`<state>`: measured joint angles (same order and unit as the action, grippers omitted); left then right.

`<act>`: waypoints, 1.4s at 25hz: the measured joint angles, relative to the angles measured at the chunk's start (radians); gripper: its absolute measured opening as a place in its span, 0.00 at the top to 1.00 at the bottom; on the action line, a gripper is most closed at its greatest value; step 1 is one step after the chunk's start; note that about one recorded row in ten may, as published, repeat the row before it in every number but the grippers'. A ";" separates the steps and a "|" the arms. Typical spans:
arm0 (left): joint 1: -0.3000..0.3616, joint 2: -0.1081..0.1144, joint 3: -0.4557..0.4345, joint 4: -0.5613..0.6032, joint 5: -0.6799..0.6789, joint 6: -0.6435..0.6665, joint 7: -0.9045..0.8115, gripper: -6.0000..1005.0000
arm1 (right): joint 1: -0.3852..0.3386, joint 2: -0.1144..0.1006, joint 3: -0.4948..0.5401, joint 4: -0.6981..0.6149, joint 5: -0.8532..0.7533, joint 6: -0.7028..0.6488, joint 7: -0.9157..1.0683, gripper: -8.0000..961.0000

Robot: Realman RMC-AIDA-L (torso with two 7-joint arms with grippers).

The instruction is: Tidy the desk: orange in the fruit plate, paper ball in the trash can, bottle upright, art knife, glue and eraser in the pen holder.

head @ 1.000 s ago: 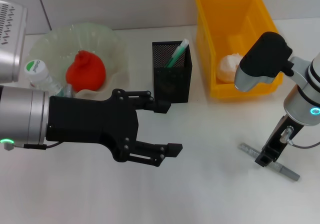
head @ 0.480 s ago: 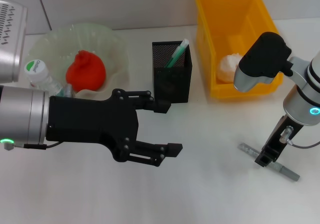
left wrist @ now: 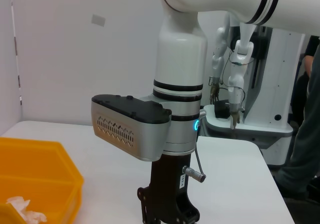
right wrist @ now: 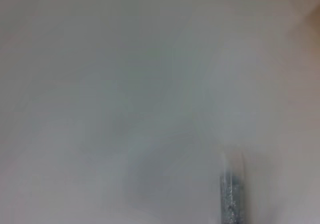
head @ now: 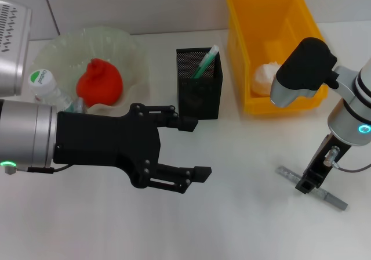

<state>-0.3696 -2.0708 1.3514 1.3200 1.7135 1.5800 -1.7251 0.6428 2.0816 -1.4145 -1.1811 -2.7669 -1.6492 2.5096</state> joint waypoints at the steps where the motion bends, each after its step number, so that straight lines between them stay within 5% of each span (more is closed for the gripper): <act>1: 0.000 0.000 0.000 0.000 0.000 0.000 0.000 0.16 | 0.000 0.000 0.000 0.000 0.000 0.000 0.000 0.69; 17: 0.000 0.000 0.011 -0.001 0.000 -0.002 0.000 0.16 | -0.007 0.002 -0.048 -0.004 -0.003 0.009 0.010 0.72; 21: 0.001 0.000 0.011 -0.001 0.000 -0.002 0.000 0.16 | -0.012 0.002 -0.051 -0.013 -0.015 0.011 0.012 0.82; 35: 0.000 0.000 0.012 -0.001 0.000 -0.005 0.000 0.16 | -0.075 0.002 -0.054 -0.188 -0.024 0.002 0.024 0.85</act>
<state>-0.3692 -2.0707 1.3637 1.3192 1.7134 1.5747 -1.7246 0.5679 2.0832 -1.4681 -1.3687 -2.7913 -1.6472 2.5336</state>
